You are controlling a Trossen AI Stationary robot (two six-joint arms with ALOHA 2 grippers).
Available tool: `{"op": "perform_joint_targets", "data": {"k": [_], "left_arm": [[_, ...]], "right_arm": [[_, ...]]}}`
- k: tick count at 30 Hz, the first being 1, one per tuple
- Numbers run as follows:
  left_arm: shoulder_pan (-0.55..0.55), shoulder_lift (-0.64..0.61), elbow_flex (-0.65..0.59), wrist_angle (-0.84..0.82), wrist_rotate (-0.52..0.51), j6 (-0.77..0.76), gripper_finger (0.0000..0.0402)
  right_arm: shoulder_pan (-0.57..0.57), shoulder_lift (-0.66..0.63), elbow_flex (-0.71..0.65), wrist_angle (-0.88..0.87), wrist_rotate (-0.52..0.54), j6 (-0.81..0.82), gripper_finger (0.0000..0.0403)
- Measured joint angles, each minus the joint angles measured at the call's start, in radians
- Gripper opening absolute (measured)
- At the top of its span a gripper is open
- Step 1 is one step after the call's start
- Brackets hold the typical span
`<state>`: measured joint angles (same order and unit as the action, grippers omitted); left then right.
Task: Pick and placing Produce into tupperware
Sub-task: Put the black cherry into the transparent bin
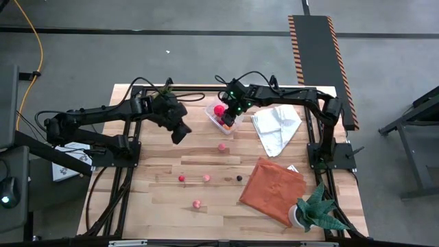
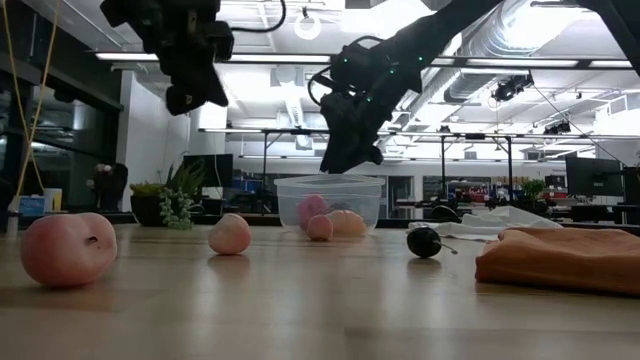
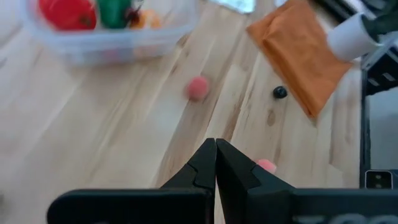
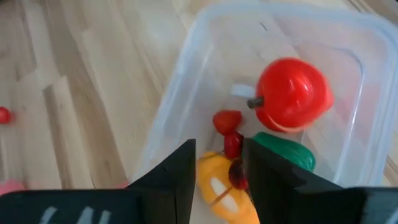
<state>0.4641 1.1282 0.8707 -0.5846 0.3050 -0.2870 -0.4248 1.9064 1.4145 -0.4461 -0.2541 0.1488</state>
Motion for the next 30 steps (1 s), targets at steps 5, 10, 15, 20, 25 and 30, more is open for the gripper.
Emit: {"op": "perform_joint_targets", "data": {"k": [5,10,15,20,25,30], "left_arm": [[0.0,0.0,0.0,0.085,0.027,0.098,0.0001],[0.0,0.0,0.0,0.124,0.043,0.178,0.0001],[0.0,0.0,0.0,0.124,0.045,0.205,0.0001],[0.0,0.0,0.0,0.135,0.098,0.215,0.0001],[0.0,0.0,0.0,0.159,0.157,0.213,0.0001],[0.0,-0.001,0.0,0.186,0.2,0.204,0.0001]], "right_arm": [[0.0,-0.001,0.074,-0.035,-0.035,0.0,0.0124],[0.0,-0.001,0.219,-0.226,-0.037,-0.058,0.0124],[0.012,-0.002,0.383,-0.449,-0.038,-0.172,0.0124],[0.06,-0.005,0.474,-0.55,-0.062,-0.268,0.0124],[0.126,-0.03,0.456,-0.597,-0.145,-0.309,0.0124],[0.191,-0.035,0.441,-0.677,-0.141,-0.294,0.0117]]}}
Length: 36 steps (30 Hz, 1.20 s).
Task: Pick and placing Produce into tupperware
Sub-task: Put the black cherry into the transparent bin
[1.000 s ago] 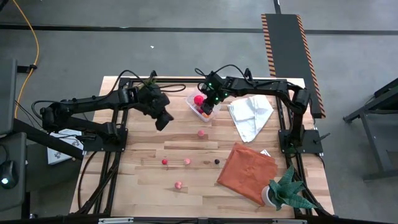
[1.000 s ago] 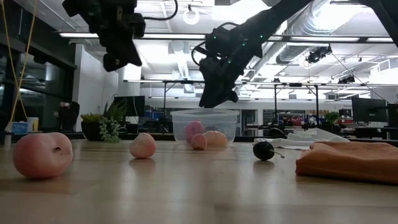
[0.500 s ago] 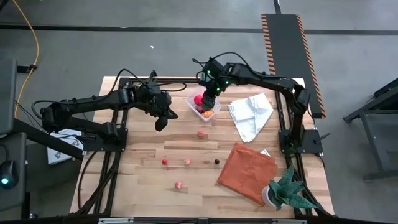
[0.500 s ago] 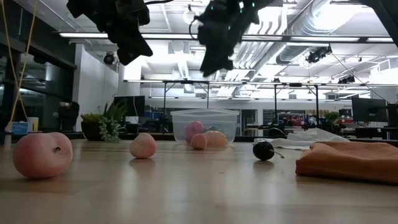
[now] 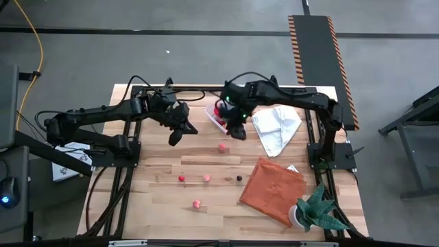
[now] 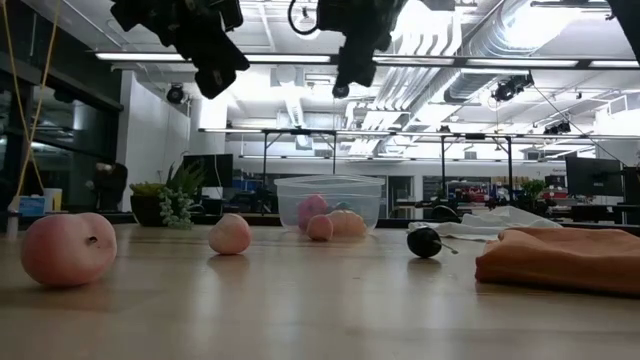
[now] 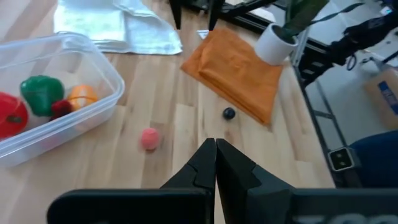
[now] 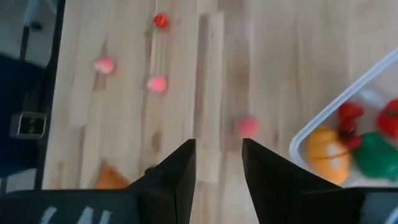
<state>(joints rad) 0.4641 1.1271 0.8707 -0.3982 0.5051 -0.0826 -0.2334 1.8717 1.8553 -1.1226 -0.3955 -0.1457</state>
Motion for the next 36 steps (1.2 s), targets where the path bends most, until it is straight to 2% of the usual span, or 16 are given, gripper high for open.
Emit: {"op": "perform_joint_targets", "data": {"k": [9,19,36], "left_arm": [[0.0,0.0,0.0,0.001,0.096,0.0,0.0001],[0.0,0.0,0.0,-0.002,0.138,0.0,0.0001],[0.0,0.0,0.0,-0.114,0.105,-0.001,0.0001]], "right_arm": [[0.091,-0.003,0.0,-0.031,0.044,0.089,0.0097],[0.161,-0.003,0.0,-0.09,0.057,0.249,0.0097],[0.371,-0.003,0.0,-0.135,0.398,0.638,0.0097]]}}
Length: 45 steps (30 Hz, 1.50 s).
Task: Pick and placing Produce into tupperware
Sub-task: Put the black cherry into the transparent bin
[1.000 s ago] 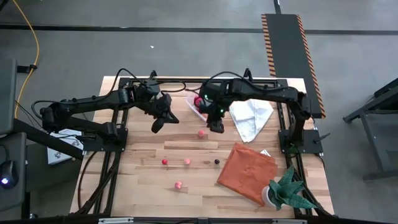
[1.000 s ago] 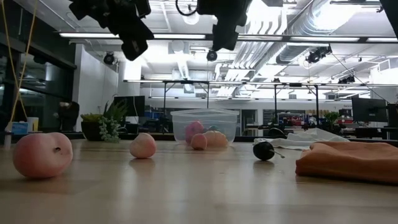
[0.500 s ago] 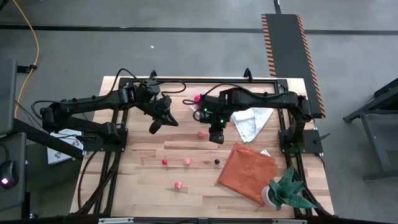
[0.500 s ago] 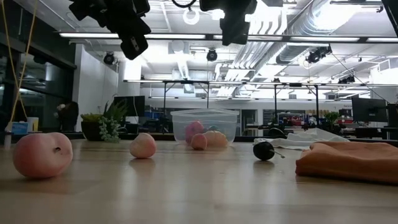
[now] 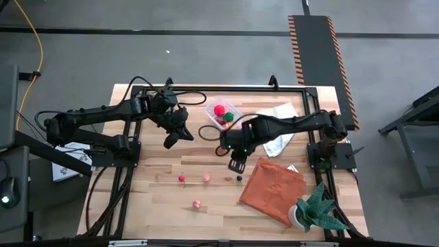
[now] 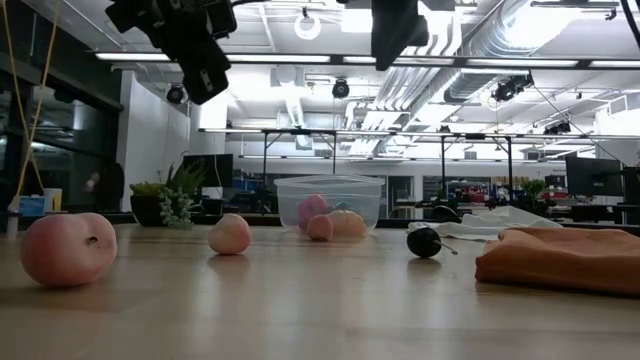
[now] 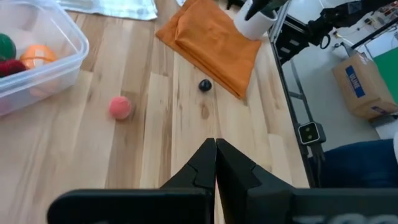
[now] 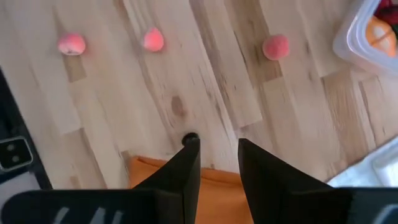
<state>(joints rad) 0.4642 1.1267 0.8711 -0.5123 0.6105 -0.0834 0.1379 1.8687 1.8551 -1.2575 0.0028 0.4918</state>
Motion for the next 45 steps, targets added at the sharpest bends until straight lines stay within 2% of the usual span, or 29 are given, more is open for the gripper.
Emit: {"op": "perform_joint_targets", "data": {"k": [4,9,15,19,24,29,32,45], "left_arm": [[0.0,0.0,0.0,-0.023,-0.001,-0.025,0.0001],[0.0,0.0,0.0,-0.07,-0.001,-0.052,0.0001],[0.0,0.0,0.0,-0.147,-0.006,-0.024,0.0001],[0.0,0.0,0.0,-0.196,-0.058,0.005,0.0001],[0.0,0.0,0.0,-0.236,-0.116,0.028,0.0001],[0.0,0.0,0.0,-0.238,-0.123,0.027,0.0001],[0.0,0.0,0.0,-0.239,-0.123,0.027,0.0001],[0.0,0.0,0.0,-0.247,-0.125,0.026,0.0001]], "right_arm": [[0.034,0.0,0.0,0.001,0.05,0.115,0.0097],[0.054,0.0,-0.043,0.054,0.027,0.208,0.0097],[0.083,0.002,-0.215,0.2,-0.041,0.236,0.0097],[0.093,0.002,-0.323,0.309,-0.085,0.273,0.0097],[0.093,0.002,-0.406,0.417,-0.091,0.314,0.0128],[0.072,0.002,-0.443,0.396,-0.09,0.419,0.0178],[0.061,0.002,-0.451,0.404,-0.082,0.448,0.0194],[0.059,0.055,-0.451,0.411,-0.087,0.403,0.0177]]}}
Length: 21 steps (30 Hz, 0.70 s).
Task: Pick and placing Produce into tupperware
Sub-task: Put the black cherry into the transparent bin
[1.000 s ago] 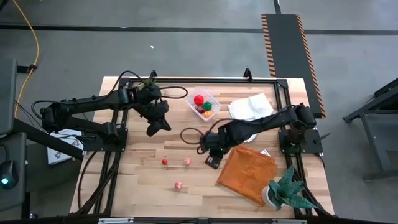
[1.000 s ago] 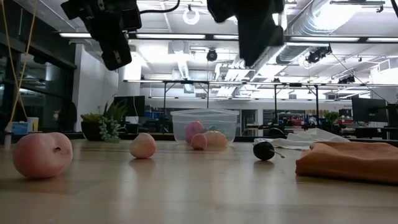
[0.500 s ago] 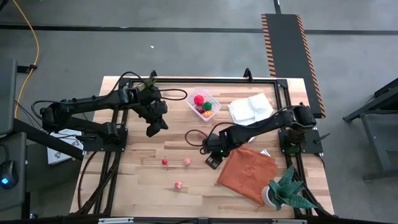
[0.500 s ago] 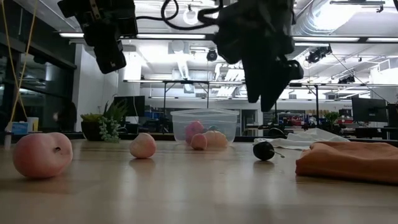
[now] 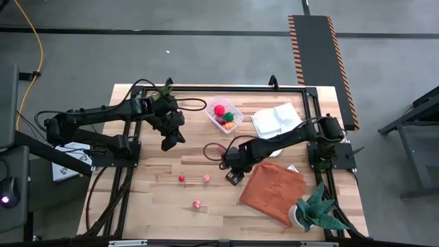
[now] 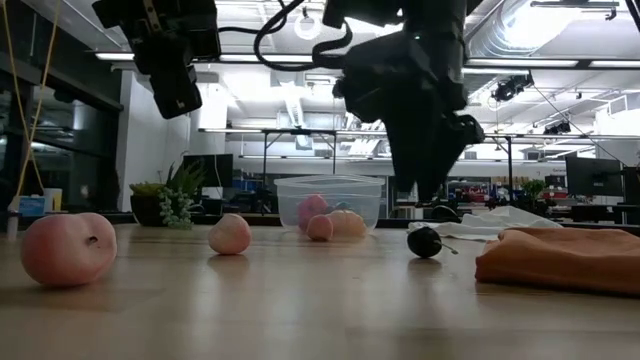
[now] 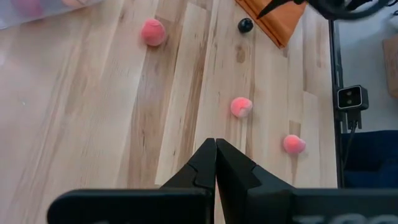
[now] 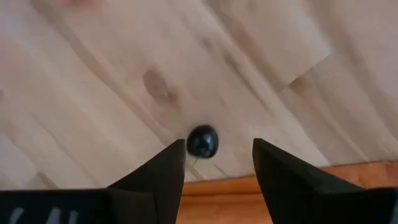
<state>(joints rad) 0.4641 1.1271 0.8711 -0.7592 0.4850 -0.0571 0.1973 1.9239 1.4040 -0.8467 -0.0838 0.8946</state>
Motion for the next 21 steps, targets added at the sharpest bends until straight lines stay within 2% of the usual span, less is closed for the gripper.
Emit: {"op": "perform_joint_targets", "data": {"k": [21], "left_arm": [[0.0,0.0,0.0,-0.01,0.001,-0.028,0.0001]], "right_arm": [[0.037,0.089,0.0,0.079,-0.021,-0.02,0.0177]]}}
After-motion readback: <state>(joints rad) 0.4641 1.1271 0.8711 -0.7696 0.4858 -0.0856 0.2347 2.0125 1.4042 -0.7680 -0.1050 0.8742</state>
